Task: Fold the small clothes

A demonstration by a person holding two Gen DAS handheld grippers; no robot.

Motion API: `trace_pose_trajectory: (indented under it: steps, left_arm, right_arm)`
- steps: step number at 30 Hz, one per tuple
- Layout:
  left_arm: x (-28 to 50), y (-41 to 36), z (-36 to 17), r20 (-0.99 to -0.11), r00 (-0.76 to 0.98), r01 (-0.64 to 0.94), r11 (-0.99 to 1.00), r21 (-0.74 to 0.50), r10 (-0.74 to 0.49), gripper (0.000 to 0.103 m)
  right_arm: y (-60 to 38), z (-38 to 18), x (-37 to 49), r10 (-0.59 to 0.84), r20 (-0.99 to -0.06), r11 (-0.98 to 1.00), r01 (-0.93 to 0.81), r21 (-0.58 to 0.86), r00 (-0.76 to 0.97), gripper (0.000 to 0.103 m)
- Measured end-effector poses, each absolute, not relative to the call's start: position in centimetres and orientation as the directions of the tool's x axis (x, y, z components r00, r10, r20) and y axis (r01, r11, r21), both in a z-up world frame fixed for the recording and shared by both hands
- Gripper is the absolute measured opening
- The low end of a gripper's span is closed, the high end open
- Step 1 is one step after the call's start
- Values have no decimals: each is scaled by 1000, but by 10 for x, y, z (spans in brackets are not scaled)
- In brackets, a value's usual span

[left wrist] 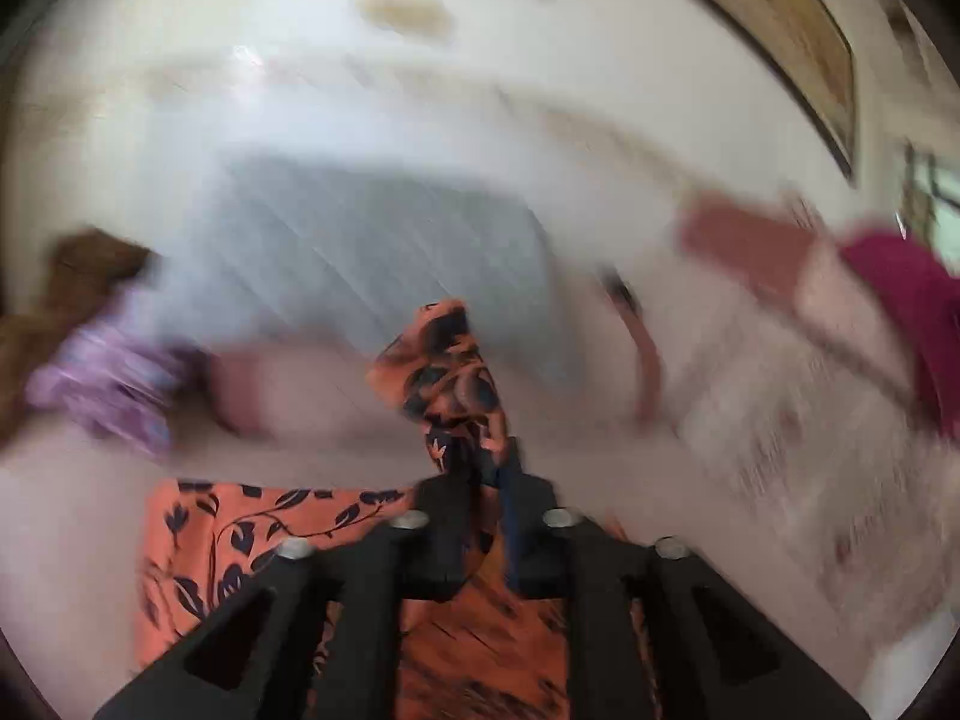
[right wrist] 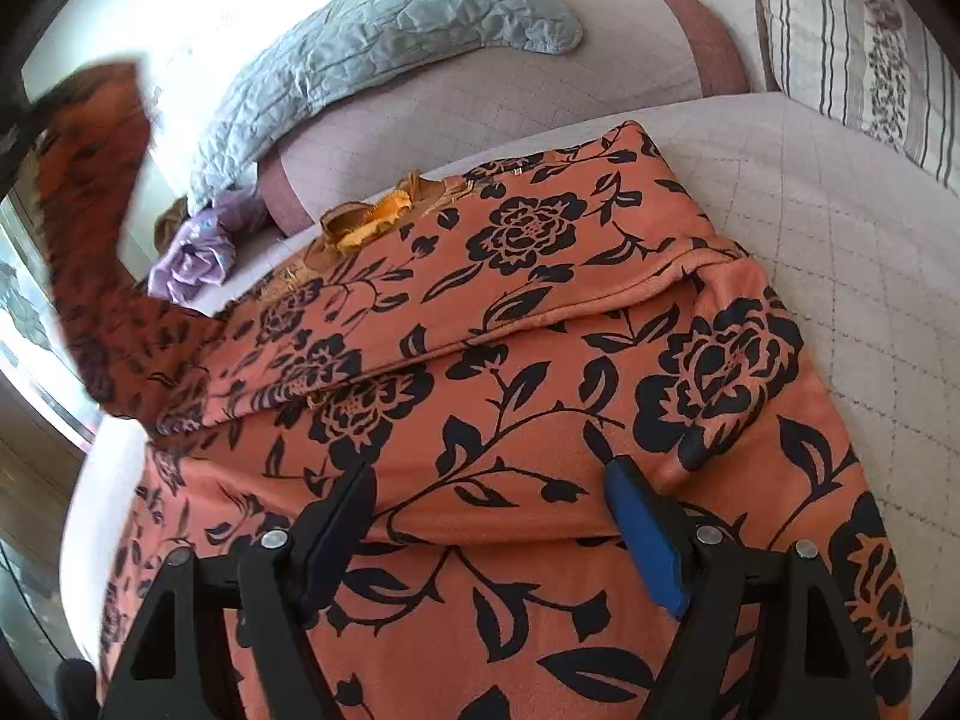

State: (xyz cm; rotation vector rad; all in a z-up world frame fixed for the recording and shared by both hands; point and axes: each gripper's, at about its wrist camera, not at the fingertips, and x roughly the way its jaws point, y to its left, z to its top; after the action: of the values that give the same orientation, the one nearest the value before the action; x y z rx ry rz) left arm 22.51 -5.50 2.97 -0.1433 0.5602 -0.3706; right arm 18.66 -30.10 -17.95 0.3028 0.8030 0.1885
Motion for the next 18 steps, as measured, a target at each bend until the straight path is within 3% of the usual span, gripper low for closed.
trace_pose_trajectory:
  steps: [1, 2, 3, 4, 10, 13, 15, 18]
  left_arm:
    - [231, -69, 13, -544, 744, 305, 922, -239, -387, 66]
    - [237, -84, -10, -622, 675, 313, 918, -244, -396, 76]
    - [241, -92, -36, -700, 602, 326, 919, -224, -384, 76]
    - [239, -91, -45, -718, 593, 319, 925, -203, -363, 75]
    - [204, 15, -56, -644, 731, 149, 974, -172, -225, 76]
    - [197, 82, -74, -669, 734, -14, 983, -181, -113, 76]
    - [197, 108, -86, -711, 700, -96, 978, -184, -66, 76]
    - [192, 131, -100, -731, 682, -162, 969, -185, -26, 76]
  right_arm:
    - [-304, -179, 186, 295, -668, 932, -53, 358, 683, 82]
    - [-307, -179, 186, 311, -661, 924, -54, 379, 683, 82]
    - [-310, -178, 186, 331, -653, 913, -56, 404, 681, 82]
    - [-313, -177, 186, 349, -648, 903, -58, 426, 676, 81]
    - [-345, -138, 184, 420, -575, 828, -37, 560, 702, 81]
    - [-359, -121, 219, 437, -550, 782, 2, 623, 711, 81]
    - [-363, -120, 247, 417, -579, 780, 51, 624, 700, 81]
    - [-354, -135, 302, 296, -739, 852, 182, 491, 605, 81]
